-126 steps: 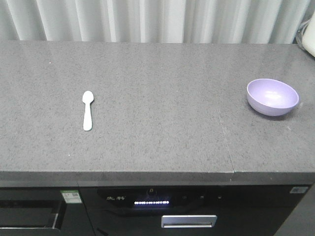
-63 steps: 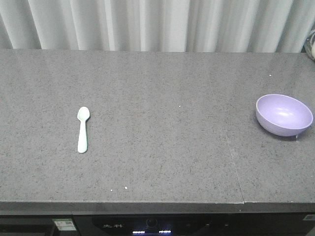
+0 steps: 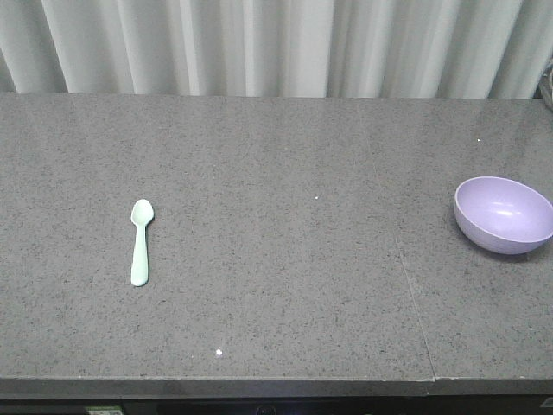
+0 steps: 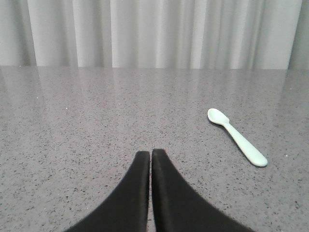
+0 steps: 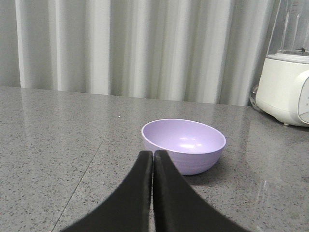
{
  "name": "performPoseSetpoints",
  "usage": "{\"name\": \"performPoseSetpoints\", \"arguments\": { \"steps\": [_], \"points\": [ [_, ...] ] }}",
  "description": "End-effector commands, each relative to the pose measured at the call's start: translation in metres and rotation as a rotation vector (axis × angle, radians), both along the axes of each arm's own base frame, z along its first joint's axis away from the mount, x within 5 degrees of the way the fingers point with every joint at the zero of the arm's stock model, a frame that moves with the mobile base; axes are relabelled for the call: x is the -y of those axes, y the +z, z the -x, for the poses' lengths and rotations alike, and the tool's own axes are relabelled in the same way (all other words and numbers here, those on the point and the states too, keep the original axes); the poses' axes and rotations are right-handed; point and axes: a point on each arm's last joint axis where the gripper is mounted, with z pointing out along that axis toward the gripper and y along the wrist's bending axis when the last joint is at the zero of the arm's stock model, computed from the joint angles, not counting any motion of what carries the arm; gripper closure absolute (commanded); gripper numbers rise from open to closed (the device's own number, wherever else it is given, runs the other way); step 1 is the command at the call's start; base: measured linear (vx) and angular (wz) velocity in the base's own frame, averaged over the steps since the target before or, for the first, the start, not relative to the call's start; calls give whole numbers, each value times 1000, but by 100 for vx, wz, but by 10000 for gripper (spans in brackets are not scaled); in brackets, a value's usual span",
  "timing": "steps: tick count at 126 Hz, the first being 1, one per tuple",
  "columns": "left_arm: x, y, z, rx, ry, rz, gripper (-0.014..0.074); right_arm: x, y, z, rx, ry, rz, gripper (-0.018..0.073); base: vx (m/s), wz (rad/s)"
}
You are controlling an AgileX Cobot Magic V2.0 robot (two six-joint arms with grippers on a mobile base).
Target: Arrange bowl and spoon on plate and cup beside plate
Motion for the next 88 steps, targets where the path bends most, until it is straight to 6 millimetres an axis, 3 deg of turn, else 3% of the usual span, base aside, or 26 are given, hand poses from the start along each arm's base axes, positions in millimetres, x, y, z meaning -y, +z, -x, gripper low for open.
{"name": "performPoseSetpoints", "arguments": {
  "steps": [1, 88],
  "points": [
    [1, 6, 1, 83, -16, 11, 603, 0, 4, -1, 61, -1, 18, 560, 3, 0],
    [1, 6, 1, 83, -16, 11, 603, 0, 4, -1, 61, -1, 18, 560, 2, 0]
  ]
}}
